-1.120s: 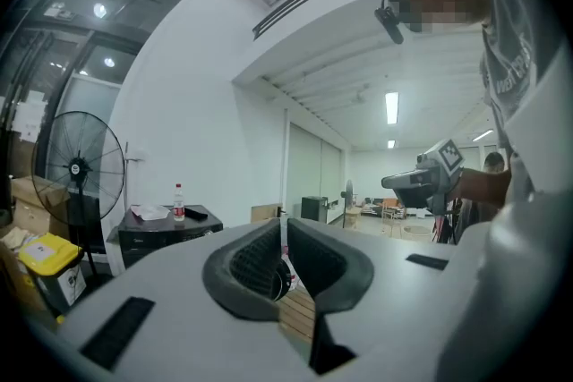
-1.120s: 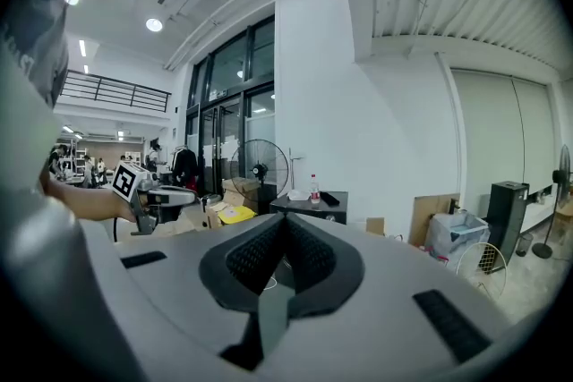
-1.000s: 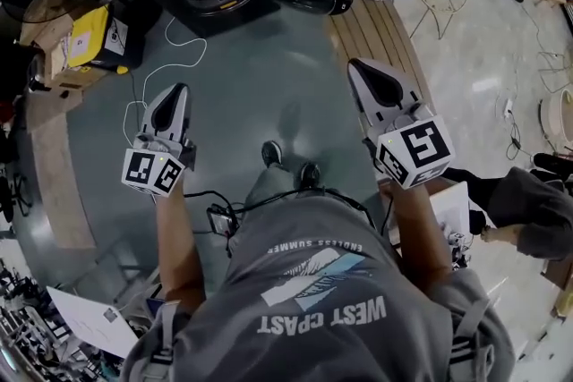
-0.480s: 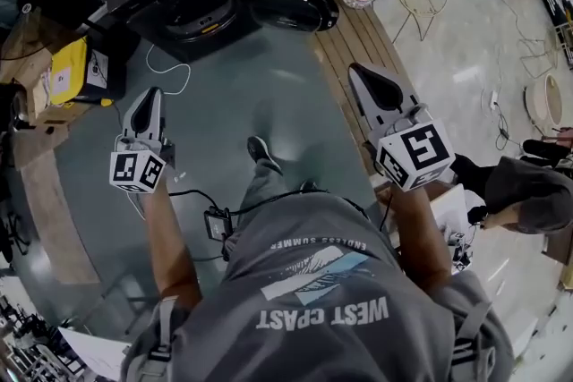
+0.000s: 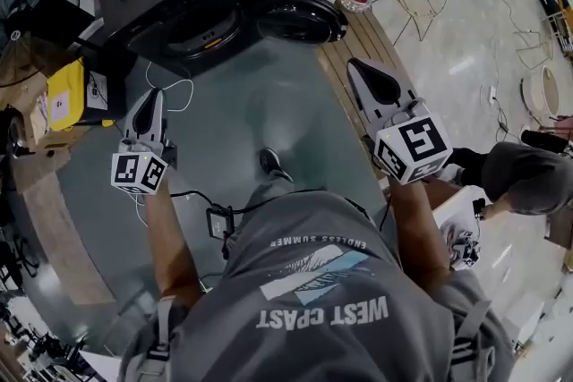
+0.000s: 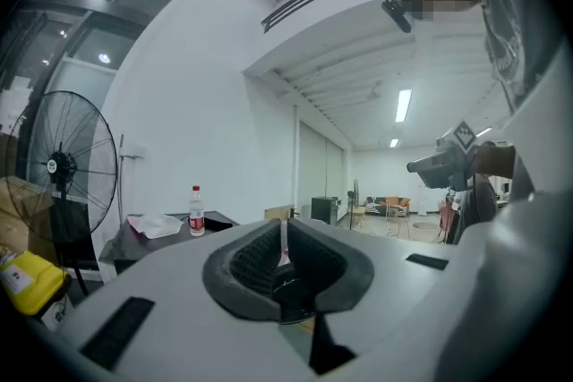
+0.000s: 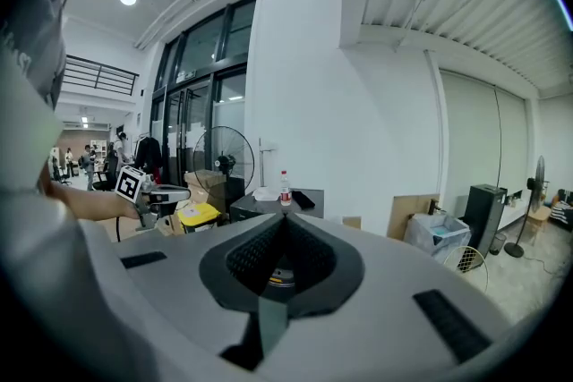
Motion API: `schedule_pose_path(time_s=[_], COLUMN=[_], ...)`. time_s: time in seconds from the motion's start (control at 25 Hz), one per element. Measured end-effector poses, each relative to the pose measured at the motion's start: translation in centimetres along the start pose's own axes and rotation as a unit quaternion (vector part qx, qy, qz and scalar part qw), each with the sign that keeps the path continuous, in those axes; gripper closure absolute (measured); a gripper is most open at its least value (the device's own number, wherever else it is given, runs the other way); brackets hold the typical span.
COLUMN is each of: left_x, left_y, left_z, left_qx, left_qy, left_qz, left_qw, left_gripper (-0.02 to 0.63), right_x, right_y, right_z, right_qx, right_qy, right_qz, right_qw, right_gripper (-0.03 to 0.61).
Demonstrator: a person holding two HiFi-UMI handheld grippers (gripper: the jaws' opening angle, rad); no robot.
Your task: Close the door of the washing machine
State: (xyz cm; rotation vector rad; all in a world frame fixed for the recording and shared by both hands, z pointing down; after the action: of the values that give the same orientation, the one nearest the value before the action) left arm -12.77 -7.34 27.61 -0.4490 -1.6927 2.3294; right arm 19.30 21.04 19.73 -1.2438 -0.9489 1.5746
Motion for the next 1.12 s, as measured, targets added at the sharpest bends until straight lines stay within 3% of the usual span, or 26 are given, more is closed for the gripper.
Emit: schedule_pose_path(time_s=[0.24, 0.6, 0.84, 1.12], left_x=[-2.1, -5.1, -7.1, -10.7], left_y=[2.1, 4.0, 4.5, 4.5], left_z=[3.4, 5.1, 5.6, 6.9], left_qx=[-0.001, 0.007, 0.002, -0.001], left_qy=[-0.019, -0.045, -0.052, -0.025], left_qz=[-0.007, -0.018, -0.011, -0.002], left_qw=[0.9998, 0.9988, 0.9986, 0.9997], left_gripper=[0.577, 0.577, 0.577, 0.577], right_x=[-4.2, -9.3, -13.3, -20.5], right_y=[1.2, 1.6, -0.2, -3.8], right_z=[0.1, -0.8, -3.1, -7.9], right_qx=[-0.002, 0.006, 0.002, 0.002], right_qy=[-0.011, -0.012, -0.002, 0.025], right_qz=[0.005, 0.014, 0.023, 0.039], right_qw=[1.000, 1.000, 1.000, 0.999], right_gripper=[0.552, 0.552, 0.552, 0.552])
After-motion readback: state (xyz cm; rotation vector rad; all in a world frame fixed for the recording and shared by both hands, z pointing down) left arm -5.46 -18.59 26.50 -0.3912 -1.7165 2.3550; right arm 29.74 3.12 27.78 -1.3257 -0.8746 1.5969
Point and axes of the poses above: the fingertips, and each gripper's own axes: x backward along the fingers, z to its left, y out of its top, the point moved 8 cm from there along x, backward along the fingers, and after that the axes turned 13 degrees about x, right-handed, at the moved point
